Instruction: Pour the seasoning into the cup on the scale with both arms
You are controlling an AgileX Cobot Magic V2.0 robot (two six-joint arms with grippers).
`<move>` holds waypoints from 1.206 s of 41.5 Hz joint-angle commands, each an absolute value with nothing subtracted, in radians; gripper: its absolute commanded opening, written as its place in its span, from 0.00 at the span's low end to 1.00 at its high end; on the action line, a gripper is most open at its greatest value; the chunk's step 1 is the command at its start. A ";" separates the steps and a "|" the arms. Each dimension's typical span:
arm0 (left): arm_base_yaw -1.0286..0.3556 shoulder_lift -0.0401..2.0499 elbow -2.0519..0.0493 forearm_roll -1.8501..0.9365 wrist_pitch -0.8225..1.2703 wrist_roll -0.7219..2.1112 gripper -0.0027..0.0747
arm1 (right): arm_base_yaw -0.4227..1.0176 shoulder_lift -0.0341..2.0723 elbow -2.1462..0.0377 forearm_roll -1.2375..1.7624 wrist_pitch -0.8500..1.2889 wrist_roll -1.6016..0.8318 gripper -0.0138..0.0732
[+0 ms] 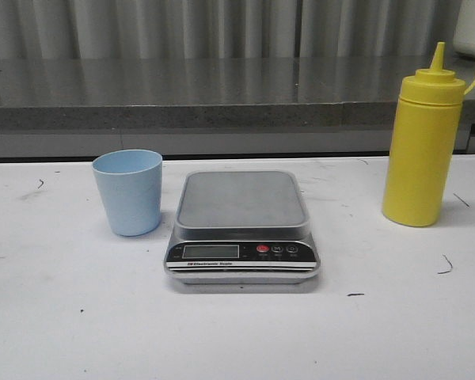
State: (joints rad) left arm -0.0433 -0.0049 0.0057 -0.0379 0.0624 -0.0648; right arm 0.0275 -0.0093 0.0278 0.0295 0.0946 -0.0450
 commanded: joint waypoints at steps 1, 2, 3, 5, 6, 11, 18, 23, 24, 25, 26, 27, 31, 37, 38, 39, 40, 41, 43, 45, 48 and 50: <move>-0.049 -0.022 0.029 -0.047 -0.023 -0.067 0.01 | 0.020 -0.027 0.020 0.032 0.012 -0.050 0.08; -0.049 -0.022 0.029 -0.047 -0.023 -0.067 0.01 | 0.020 -0.027 0.020 0.032 0.012 -0.050 0.08; -0.049 -0.022 0.029 -0.047 -0.023 -0.067 0.01 | 0.020 -0.027 0.020 0.032 0.012 -0.050 0.08; -0.049 -0.022 0.029 -0.047 -0.023 -0.067 0.01 | 0.020 -0.027 0.020 0.032 0.012 -0.050 0.08; -0.049 -0.022 0.029 -0.047 -0.023 -0.067 0.01 | 0.020 -0.027 0.020 0.032 0.012 -0.050 0.08; -0.049 -0.022 0.029 -0.047 -0.023 -0.067 0.01 | 0.020 -0.027 0.020 0.032 0.012 -0.050 0.08; -0.049 -0.022 0.029 -0.047 -0.023 -0.067 0.01 | 0.020 -0.027 0.020 0.032 0.012 -0.050 0.08; -0.049 -0.022 0.029 -0.047 -0.023 -0.067 0.01 | 0.020 -0.027 0.020 0.032 0.012 -0.050 0.08; -0.049 -0.022 0.029 -0.047 -0.023 -0.067 0.01 | 0.020 -0.027 0.020 0.032 0.012 -0.050 0.08; -0.049 -0.022 0.029 -0.047 -0.023 -0.067 0.01 | 0.020 -0.027 0.020 0.032 0.008 -0.050 0.08; -0.049 -0.022 0.029 -0.047 -0.026 -0.067 0.01 | 0.020 -0.027 0.020 0.032 -0.017 -0.050 0.08; -0.049 -0.022 0.029 -0.047 -0.037 -0.067 0.01 | 0.020 -0.027 0.020 0.032 -0.035 -0.049 0.08; -0.049 -0.022 0.023 -0.053 -0.097 -0.067 0.01 | 0.020 -0.027 0.018 0.032 -0.097 -0.048 0.08; -0.049 -0.021 -0.071 -0.053 -0.106 -0.067 0.01 | 0.021 -0.026 -0.103 0.032 -0.021 -0.037 0.08; -0.049 -0.020 -0.102 -0.053 -0.096 -0.067 0.01 | 0.021 -0.025 -0.128 0.032 0.016 -0.037 0.08; -0.049 -0.017 -0.137 -0.053 -0.080 -0.067 0.01 | 0.021 -0.019 -0.162 0.032 0.042 -0.037 0.08; -0.049 -0.014 -0.164 -0.053 -0.064 -0.067 0.01 | 0.021 -0.013 -0.188 0.032 0.079 -0.037 0.08; -0.049 -0.008 -0.202 -0.053 -0.033 -0.067 0.01 | 0.022 -0.002 -0.231 0.032 0.114 -0.037 0.08; -0.049 0.010 -0.285 -0.052 0.030 -0.067 0.01 | 0.023 0.029 -0.293 0.032 0.174 -0.037 0.08; -0.049 0.043 -0.359 -0.052 0.122 -0.067 0.01 | 0.023 0.065 -0.364 0.032 0.236 -0.037 0.08; -0.049 0.108 -0.478 -0.050 0.231 -0.067 0.01 | 0.023 0.140 -0.459 0.032 0.310 -0.037 0.08; -0.049 0.155 -0.536 -0.050 0.279 -0.067 0.01 | 0.023 0.187 -0.516 0.032 0.349 -0.037 0.08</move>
State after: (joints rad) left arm -0.0433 0.0736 -0.4198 -0.0459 0.2486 -0.0648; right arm 0.0275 0.1061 -0.4050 0.0295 0.3452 -0.0367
